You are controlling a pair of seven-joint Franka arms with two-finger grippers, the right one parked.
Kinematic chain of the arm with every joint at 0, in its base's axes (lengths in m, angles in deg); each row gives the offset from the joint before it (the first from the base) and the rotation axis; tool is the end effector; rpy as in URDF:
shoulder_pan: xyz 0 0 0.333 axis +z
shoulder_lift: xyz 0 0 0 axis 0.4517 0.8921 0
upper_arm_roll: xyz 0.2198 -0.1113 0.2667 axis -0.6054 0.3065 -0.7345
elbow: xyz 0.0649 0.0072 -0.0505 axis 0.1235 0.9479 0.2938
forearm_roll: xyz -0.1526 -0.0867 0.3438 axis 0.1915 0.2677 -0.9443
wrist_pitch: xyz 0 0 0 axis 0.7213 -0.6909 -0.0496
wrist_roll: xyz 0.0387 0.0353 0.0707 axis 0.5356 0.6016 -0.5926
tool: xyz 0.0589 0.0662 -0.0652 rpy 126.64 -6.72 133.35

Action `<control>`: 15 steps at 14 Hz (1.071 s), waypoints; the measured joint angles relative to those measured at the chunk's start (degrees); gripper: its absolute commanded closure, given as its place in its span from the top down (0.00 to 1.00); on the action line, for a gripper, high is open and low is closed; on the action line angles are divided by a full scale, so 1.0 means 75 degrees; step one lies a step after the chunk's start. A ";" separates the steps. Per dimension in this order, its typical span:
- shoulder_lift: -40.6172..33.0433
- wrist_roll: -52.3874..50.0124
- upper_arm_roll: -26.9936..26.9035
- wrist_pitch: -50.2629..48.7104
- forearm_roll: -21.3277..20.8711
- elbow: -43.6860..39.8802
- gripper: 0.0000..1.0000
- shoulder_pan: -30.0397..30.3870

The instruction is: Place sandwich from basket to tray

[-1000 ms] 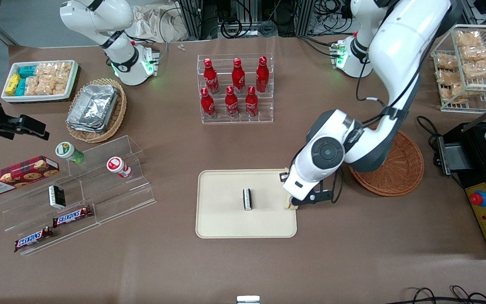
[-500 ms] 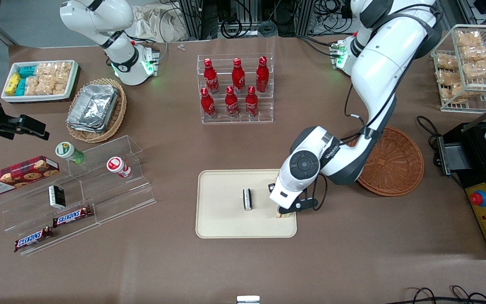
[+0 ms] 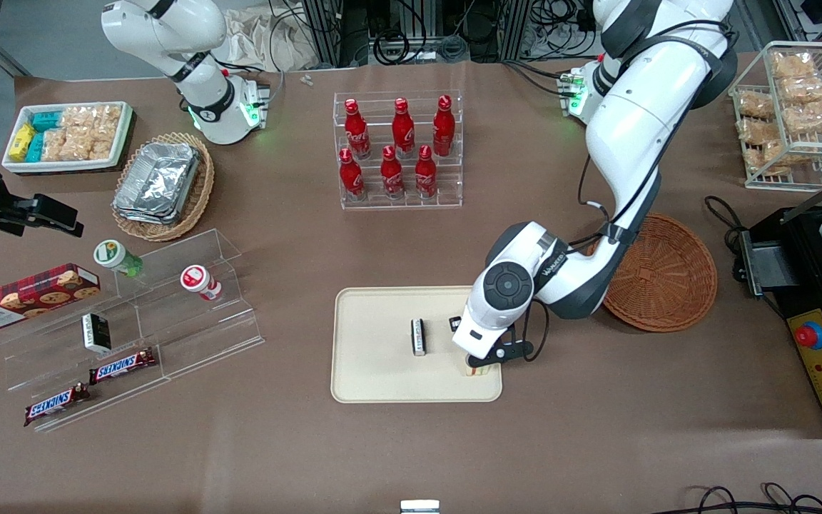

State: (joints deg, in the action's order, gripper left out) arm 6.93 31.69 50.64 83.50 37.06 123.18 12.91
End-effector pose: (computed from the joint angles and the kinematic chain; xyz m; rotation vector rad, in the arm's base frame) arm 0.6612 -0.3935 0.2801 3.0920 0.3718 -0.1003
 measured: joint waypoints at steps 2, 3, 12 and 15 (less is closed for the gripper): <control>0.0000 -0.0081 0.0000 0.0000 -0.0001 -0.0030 1.00 -0.0002; -0.0004 -0.0120 0.0002 0.0000 -0.0002 -0.0067 1.00 -0.0004; -0.2158 -0.0036 -0.0016 -0.1956 0.0093 -0.0300 1.00 0.0958; -0.3316 0.1558 -0.0001 -0.2619 0.0908 0.0437 1.00 0.1894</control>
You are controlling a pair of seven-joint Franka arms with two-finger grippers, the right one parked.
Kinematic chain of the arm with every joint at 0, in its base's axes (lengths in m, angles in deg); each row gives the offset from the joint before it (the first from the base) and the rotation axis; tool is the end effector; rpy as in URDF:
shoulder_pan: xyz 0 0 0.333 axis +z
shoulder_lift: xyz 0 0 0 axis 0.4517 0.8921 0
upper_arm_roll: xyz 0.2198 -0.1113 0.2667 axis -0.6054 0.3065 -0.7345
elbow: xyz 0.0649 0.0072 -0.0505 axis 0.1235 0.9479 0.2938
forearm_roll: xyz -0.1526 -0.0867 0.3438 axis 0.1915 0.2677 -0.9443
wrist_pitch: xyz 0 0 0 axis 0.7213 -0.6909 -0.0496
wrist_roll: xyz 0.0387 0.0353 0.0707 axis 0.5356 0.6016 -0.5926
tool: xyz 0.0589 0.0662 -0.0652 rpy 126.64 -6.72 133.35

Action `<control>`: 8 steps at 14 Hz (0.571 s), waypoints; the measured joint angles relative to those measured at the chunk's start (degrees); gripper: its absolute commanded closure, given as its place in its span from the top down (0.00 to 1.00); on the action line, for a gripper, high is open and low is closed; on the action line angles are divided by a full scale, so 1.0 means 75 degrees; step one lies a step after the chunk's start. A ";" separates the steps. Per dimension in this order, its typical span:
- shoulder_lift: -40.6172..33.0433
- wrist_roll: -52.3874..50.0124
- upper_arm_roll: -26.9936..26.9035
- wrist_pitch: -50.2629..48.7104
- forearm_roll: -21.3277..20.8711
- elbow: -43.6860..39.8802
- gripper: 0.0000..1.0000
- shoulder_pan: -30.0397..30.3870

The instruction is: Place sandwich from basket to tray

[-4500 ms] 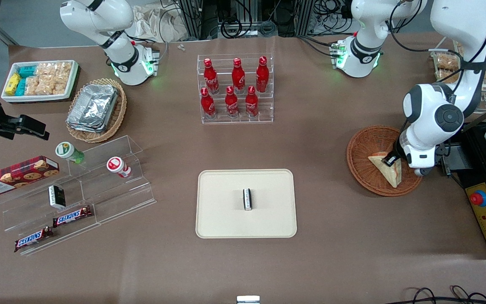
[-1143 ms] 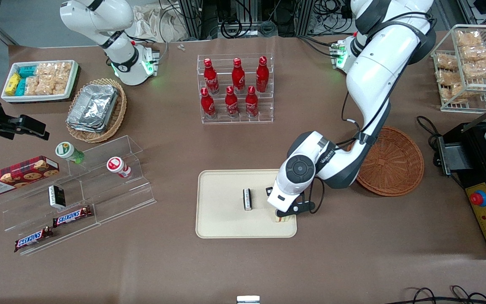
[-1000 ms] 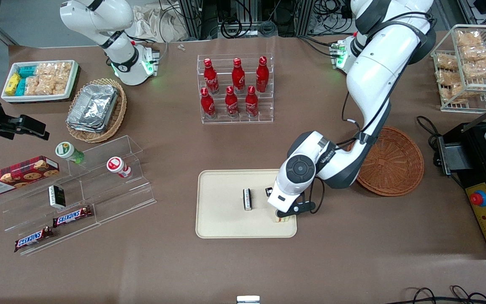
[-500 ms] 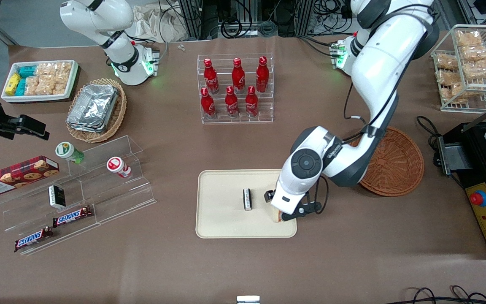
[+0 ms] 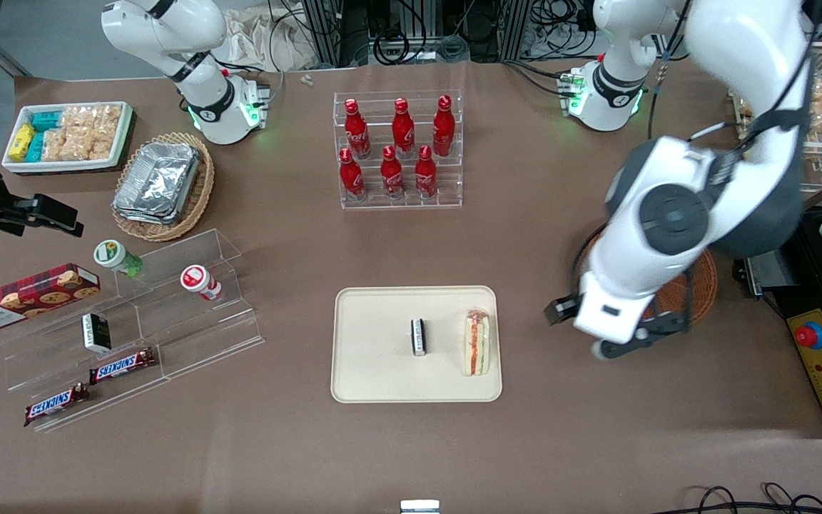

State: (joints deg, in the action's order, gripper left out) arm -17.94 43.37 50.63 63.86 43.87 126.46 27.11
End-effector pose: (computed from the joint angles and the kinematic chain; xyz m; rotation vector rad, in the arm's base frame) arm 0.6542 -0.2151 0.5309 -3.0845 -0.4671 0.0377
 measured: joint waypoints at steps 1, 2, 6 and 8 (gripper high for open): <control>-0.0451 0.0751 -0.0338 0.0018 0.0377 0.0471 1.00 0.0132; -0.0900 0.1505 -0.0778 0.0168 0.0665 0.1016 1.00 0.0172; -0.2827 0.3903 -0.2094 0.1225 0.1029 0.3473 1.00 0.0270; -0.3469 0.4797 -0.2403 0.1189 0.1047 0.4070 1.00 0.0306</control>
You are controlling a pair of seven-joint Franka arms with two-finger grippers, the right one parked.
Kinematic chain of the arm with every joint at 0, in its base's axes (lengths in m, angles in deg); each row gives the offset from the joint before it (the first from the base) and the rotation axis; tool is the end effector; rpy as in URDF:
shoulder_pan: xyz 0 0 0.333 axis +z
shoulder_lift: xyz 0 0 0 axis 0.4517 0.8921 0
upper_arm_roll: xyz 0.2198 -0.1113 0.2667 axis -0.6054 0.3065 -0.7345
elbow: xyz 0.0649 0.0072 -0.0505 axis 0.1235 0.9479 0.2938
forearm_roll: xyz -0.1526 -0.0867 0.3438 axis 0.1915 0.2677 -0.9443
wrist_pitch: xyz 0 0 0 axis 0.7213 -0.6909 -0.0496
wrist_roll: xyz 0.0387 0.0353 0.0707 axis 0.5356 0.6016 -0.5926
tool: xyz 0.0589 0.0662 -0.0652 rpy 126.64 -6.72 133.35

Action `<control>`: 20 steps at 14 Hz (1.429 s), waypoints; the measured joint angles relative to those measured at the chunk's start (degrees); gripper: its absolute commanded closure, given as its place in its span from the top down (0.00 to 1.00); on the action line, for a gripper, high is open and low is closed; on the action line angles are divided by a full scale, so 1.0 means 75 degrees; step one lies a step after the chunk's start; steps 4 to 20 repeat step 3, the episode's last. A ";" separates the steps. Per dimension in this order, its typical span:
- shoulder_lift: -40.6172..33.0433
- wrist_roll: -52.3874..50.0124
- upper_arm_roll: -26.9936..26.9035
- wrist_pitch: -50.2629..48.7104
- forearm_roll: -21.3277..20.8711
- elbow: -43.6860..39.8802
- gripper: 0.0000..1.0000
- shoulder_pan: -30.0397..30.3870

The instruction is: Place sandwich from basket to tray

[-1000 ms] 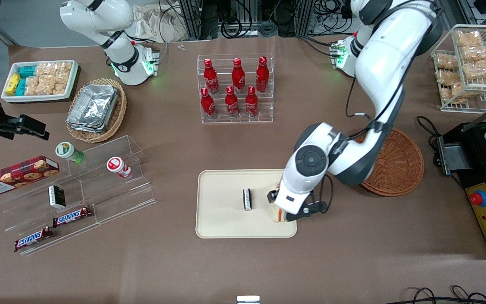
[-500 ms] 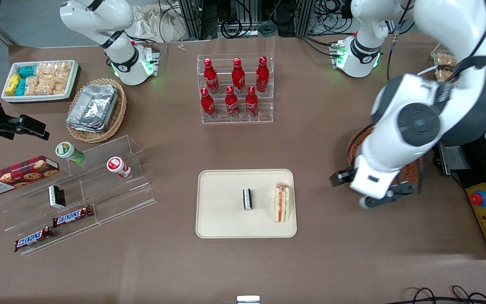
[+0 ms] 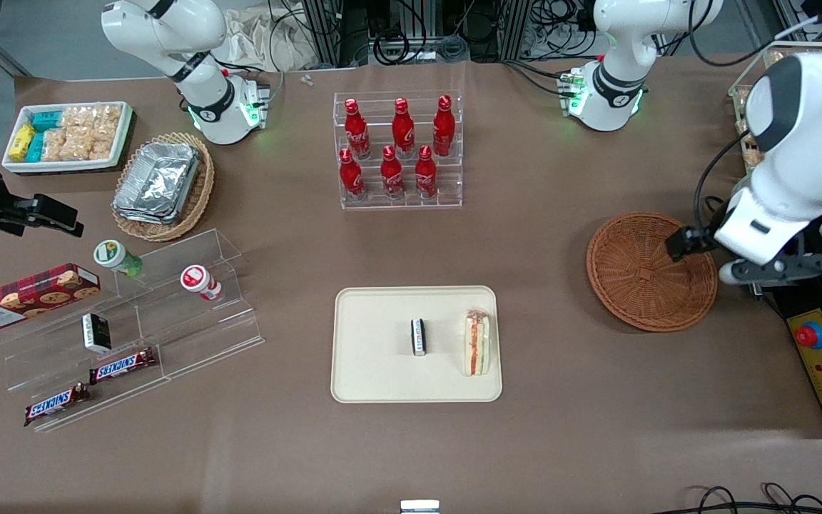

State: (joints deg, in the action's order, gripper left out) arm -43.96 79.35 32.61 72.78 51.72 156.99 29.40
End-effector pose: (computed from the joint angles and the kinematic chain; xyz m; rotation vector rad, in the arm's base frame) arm 0.5468 -0.0389 0.5566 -3.0928 -0.0158 -0.0155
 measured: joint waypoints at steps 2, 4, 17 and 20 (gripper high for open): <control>-0.0159 0.0667 -0.0262 -0.0266 0.0001 -0.0023 1.00 0.0005; -0.0098 0.0893 -0.0365 -0.0471 0.0001 -0.0224 1.00 0.0007; -0.0098 0.0893 -0.0365 -0.0471 0.0001 -0.0224 1.00 0.0007; -0.0098 0.0893 -0.0365 -0.0471 0.0001 -0.0224 1.00 0.0007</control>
